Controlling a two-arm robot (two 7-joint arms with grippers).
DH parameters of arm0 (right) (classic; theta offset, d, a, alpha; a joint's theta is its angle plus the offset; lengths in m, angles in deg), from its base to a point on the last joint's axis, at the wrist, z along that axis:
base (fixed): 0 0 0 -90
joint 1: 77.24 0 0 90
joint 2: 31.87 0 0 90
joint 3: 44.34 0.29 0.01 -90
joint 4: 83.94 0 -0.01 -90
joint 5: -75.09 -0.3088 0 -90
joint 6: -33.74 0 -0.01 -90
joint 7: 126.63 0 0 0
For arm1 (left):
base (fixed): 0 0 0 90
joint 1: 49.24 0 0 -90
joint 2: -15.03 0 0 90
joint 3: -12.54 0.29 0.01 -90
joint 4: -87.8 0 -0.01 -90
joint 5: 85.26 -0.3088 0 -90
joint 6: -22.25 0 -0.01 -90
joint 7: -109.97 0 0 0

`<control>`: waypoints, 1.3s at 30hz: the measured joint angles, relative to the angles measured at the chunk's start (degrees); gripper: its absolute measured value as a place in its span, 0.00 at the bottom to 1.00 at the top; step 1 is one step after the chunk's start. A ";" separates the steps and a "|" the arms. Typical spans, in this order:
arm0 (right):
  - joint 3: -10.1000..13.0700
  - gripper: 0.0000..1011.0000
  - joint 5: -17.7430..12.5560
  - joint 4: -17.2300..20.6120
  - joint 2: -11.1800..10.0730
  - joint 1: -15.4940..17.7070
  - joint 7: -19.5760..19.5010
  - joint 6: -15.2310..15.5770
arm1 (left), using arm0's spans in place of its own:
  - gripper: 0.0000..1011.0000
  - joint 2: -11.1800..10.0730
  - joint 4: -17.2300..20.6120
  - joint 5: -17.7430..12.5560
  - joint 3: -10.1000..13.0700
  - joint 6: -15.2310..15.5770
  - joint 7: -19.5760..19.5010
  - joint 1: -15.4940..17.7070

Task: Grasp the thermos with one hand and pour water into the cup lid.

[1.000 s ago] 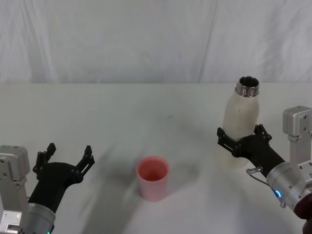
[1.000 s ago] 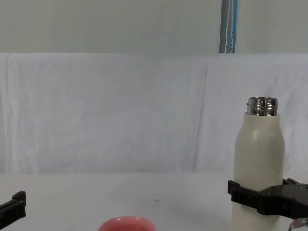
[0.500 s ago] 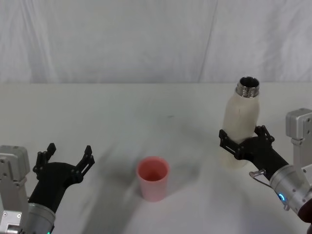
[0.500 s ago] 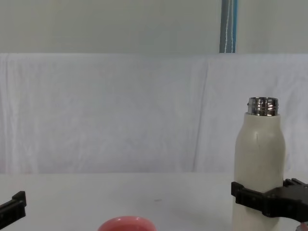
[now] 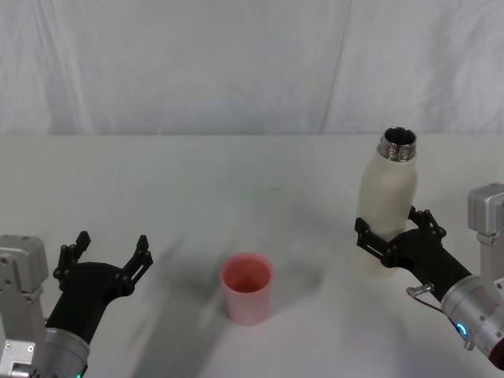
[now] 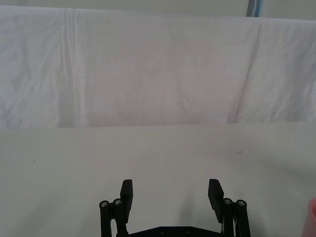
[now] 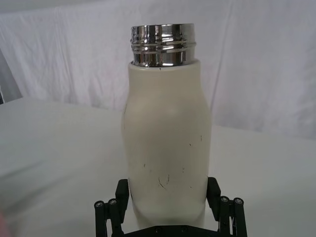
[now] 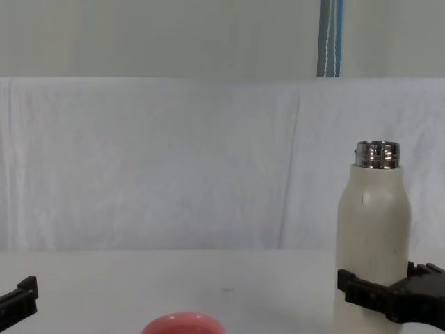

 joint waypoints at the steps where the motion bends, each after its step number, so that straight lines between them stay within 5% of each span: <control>1: 0.09 0.99 -0.11 0.26 -0.11 0.33 -0.03 0.07 | 0.99 0.00 0.00 0.00 0.00 0.00 0.00 0.00; 39: 1.91 0.99 0.53 9.01 -1.25 8.82 -2.78 0.19 | 0.99 0.00 0.00 0.00 0.00 0.00 0.00 0.00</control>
